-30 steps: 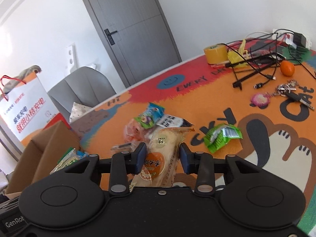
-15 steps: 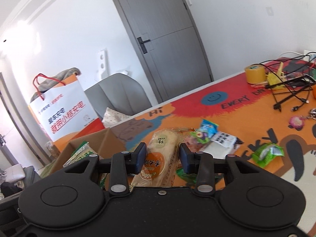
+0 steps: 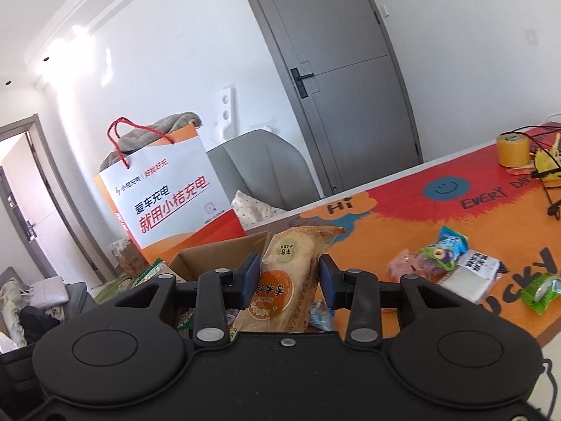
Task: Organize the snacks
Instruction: 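Lower both held bread packets into the box and open both tools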
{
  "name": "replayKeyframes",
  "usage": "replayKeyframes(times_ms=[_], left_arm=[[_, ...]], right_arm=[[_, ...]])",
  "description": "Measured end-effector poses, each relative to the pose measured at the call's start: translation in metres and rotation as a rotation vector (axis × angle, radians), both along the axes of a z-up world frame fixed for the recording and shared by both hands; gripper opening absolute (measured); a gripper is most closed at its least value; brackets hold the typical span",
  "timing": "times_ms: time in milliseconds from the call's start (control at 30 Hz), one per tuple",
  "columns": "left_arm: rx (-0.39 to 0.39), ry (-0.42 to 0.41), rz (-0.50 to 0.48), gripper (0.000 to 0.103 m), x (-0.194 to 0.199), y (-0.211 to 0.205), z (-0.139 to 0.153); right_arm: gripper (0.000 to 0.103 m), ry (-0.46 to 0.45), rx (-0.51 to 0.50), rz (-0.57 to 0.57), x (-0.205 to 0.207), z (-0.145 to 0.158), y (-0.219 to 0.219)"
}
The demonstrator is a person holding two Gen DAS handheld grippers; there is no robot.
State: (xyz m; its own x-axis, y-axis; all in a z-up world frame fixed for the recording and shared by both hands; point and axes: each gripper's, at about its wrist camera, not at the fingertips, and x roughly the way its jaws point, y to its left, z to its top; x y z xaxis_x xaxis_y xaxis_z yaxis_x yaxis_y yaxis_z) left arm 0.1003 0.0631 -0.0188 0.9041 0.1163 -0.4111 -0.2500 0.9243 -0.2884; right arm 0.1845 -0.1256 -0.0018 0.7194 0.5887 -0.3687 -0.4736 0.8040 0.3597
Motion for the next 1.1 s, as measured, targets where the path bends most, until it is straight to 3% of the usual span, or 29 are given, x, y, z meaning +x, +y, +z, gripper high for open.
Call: replayKeyframes(times_ms=[300,467,700,733,800,933,1000,1100], left_arm=[[-0.018,0.014,0.072,0.049,0.0,0.029,-0.006],[-0.044,0.023,0.101,0.062,-0.001,0.04,-0.009],[-0.051,0.017,0.146,0.072,-0.011,0.05,-0.007],[-0.049,0.013,0.15,0.073,-0.013,0.051,-0.007],[-0.041,0.014,0.162,0.078,-0.014,0.053,-0.006],[-0.029,0.021,0.184,0.085,-0.014,0.054,-0.007],[-0.035,0.026,0.188,0.087,-0.013,0.054,-0.008],[-0.032,0.033,0.188,0.094,-0.012,0.051,-0.008]], right_arm=[[0.038,-0.012,0.0,0.045,0.004,0.003,0.028],[0.038,-0.011,-0.007,0.074,0.009,0.002,0.046],[0.04,-0.001,-0.01,0.11,0.017,-0.002,0.064],[0.042,-0.003,-0.008,0.114,0.017,-0.002,0.066],[0.059,-0.003,-0.004,0.106,0.018,-0.003,0.067],[0.067,0.003,-0.003,0.09,0.017,-0.003,0.064],[0.079,0.004,-0.005,0.079,0.016,-0.002,0.06],[0.087,0.003,-0.001,0.043,0.014,-0.001,0.049]])
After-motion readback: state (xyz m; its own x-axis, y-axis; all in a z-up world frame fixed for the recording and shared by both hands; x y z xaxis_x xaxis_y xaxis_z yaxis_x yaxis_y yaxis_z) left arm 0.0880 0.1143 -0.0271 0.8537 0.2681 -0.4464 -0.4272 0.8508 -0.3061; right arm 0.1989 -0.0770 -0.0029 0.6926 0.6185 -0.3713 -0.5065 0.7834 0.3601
